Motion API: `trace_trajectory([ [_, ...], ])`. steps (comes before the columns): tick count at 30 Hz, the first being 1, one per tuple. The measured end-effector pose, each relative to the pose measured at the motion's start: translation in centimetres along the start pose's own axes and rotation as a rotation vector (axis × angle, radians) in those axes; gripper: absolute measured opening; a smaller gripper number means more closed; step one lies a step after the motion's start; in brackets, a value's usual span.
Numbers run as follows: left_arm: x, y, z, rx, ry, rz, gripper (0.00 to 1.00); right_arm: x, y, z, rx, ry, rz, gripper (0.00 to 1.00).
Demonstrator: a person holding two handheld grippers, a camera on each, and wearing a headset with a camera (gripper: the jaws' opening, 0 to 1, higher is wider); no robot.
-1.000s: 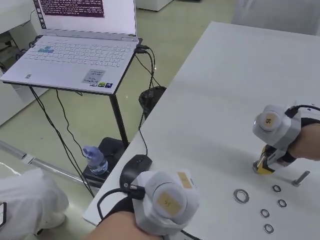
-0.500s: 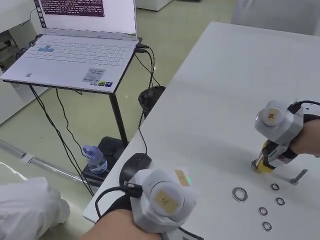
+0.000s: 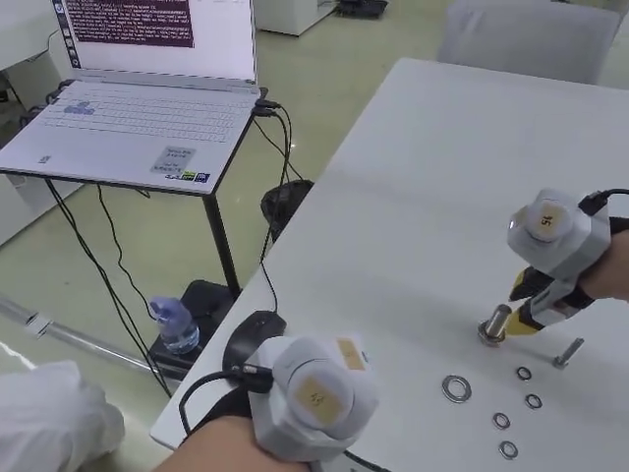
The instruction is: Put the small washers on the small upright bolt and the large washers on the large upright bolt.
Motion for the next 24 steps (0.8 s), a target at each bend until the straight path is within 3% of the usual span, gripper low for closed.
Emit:
trace_trajectory([
  [8, -0.1, 0.0, 0.1, -0.002, 0.01, -0.002, 0.78, -1.4, -0.7, 0.2, 0.004, -0.018, 0.005, 0.32],
  [19, 0.1, 0.1, 0.1, -0.006, 0.013, -0.008, 0.78, -3.8, 0.0, 0.8, 0.035, -0.039, 0.041, 0.32],
  [24, 0.0, 0.2, 0.7, 0.018, 0.015, -0.005, 0.8, -4.7, 0.3, 0.9, 0.04, -0.057, 0.061, 0.33],
])
Point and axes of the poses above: the centre of the closed fingertips' face, and the gripper's own axes: y roughly forward along the fingers, x roughly to its right, z roughly out of its top, the point moved 3 cm from there along -y, roughly backward along the fingers, and after that the axes turned 11 degrees about x, right-handed, at the moved point
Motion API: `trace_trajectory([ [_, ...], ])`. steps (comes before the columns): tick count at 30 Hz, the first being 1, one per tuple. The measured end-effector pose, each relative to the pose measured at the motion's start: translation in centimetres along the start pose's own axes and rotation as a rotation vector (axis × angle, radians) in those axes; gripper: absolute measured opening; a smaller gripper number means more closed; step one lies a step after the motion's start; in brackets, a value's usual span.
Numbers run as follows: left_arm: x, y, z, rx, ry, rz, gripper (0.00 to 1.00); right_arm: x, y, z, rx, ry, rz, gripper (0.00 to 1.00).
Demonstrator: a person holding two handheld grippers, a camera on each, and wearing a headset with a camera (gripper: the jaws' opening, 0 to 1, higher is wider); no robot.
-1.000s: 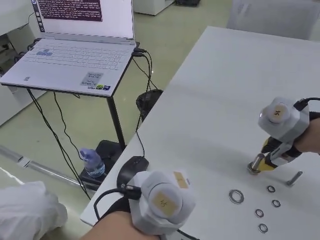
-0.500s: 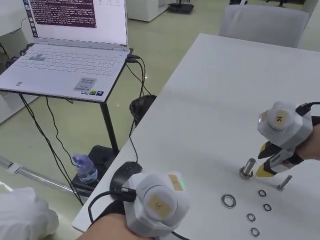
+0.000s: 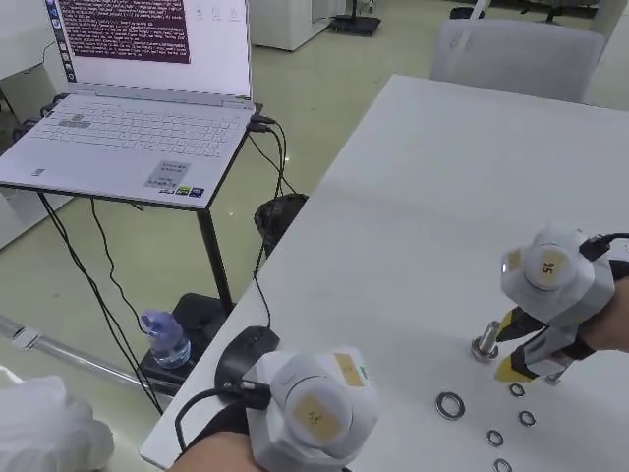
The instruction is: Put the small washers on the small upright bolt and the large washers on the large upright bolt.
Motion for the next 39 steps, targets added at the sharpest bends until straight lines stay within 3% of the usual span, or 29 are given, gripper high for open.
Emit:
trace_trajectory([
  [12, 0.1, 0.3, -0.1, 0.005, 0.004, -0.011, 0.86, -2.7, 2.6, 0.0, 0.043, 0.003, 0.057, 0.42],
  [32, 1.0, 0.8, -0.4, 0.004, 0.004, -0.034, 0.85, -3.2, 6.0, 0.2, 0.058, -0.038, 0.043, 0.41],
  [39, 0.9, 0.6, -0.5, -0.004, 0.002, -0.036, 0.82, -3.3, 7.0, 0.0, 0.041, -0.05, 0.045, 0.4],
])
Point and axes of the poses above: the centre of the closed fingertips' face, and the gripper's own axes: y roughly forward along the fingers, x roughly to its right, z roughly out of its top, the point moved 3 cm from there along -y, roughly backward along the fingers, and after that the axes turned 11 degrees about x, right-handed, at the moved point
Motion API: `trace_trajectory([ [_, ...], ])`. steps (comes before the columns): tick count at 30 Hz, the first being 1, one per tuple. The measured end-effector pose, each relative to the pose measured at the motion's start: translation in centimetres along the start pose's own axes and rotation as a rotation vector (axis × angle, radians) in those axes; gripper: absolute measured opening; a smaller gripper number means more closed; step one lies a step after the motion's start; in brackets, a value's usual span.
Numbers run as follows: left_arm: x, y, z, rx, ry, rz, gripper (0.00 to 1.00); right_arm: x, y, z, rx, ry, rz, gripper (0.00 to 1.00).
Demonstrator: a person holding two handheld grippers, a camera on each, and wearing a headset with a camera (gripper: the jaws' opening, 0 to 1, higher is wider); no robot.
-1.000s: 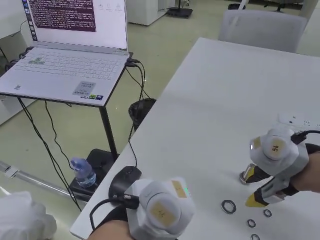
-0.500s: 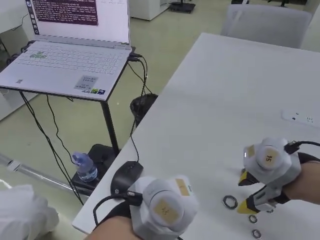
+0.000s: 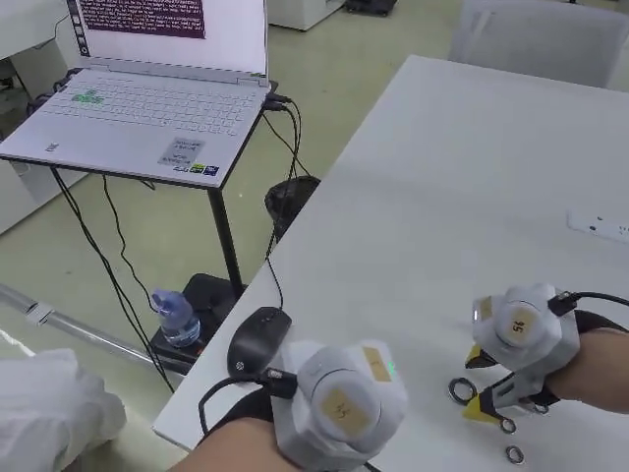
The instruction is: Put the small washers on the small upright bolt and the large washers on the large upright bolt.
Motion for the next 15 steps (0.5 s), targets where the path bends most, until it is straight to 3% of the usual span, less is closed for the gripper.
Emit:
trace_trajectory([
  [15, 0.43, -0.1, -0.05, 0.0, -0.004, -0.016, 0.81, 0.04, 0.53, -0.33, -0.026, -0.014, 0.001, 0.37],
])
Point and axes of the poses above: the centre of the closed fingertips' face, and the gripper's own axes: y roughly forward along the fingers, x roughly to its right, z roughly out of its top, the point moved 3 cm from there along -y, roughly backward along the fingers, and after that the axes turned 11 degrees about x, right-handed, at the moved point
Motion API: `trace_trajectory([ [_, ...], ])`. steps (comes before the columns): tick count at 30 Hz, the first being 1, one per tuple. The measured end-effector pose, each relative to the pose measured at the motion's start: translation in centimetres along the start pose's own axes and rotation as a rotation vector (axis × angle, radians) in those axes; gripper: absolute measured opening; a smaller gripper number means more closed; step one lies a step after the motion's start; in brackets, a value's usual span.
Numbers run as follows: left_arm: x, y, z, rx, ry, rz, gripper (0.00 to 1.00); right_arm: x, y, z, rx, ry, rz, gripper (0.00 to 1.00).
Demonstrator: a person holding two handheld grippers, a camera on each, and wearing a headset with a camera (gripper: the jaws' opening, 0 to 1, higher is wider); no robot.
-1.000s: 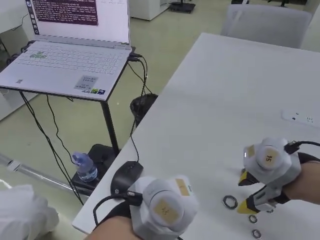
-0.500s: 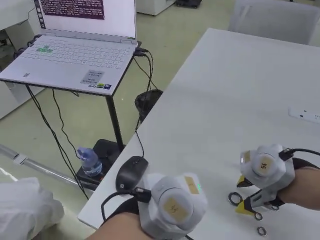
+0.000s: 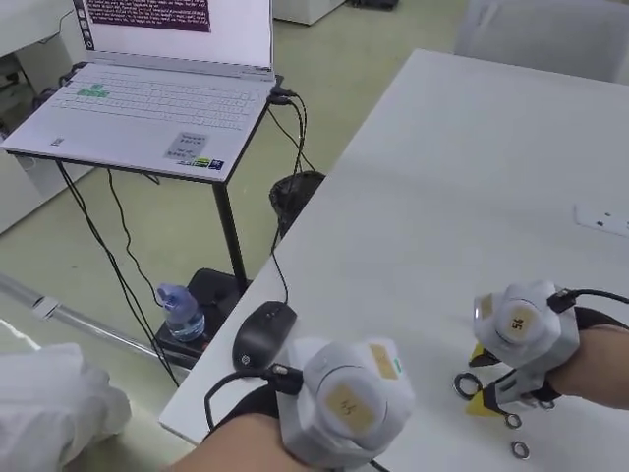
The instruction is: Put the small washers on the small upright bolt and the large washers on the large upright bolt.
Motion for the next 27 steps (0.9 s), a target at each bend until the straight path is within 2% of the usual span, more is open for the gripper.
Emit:
trace_trajectory([
  [3, -0.14, -0.09, -0.1, -0.001, 0.002, 0.006, 0.8, 0.06, 0.01, 0.2, 0.007, 0.009, 0.004, 0.37],
  [5, -0.18, -0.16, -0.11, 0.002, -0.002, 0.008, 0.8, 0.14, 0.06, 0.18, -0.008, -0.013, 0.0, 0.36],
  [13, 0.02, -0.16, -0.2, 0.003, -0.001, 0.006, 0.79, 0.12, 0.09, 0.19, -0.023, -0.022, 0.002, 0.34],
  [20, 0.1, -0.13, -0.27, 0.002, -0.003, 0.005, 0.78, -0.03, 0.14, 0.14, -0.041, -0.049, 0.01, 0.25],
  [27, -0.39, -0.27, 0.33, 0.031, 0.005, 0.031, 0.78, 0.0, 0.25, 0.21, -0.073, -0.033, -0.001, 0.23],
])
Point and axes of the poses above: the centre of the closed fingertips' face, and the gripper's own axes: y roughly forward along the fingers, x roughly to its right, z roughly out of its top, the point moved 3 cm from there along -y, roughly backward along the fingers, and after that the axes turned 11 degrees about x, right-handed, at the moved point
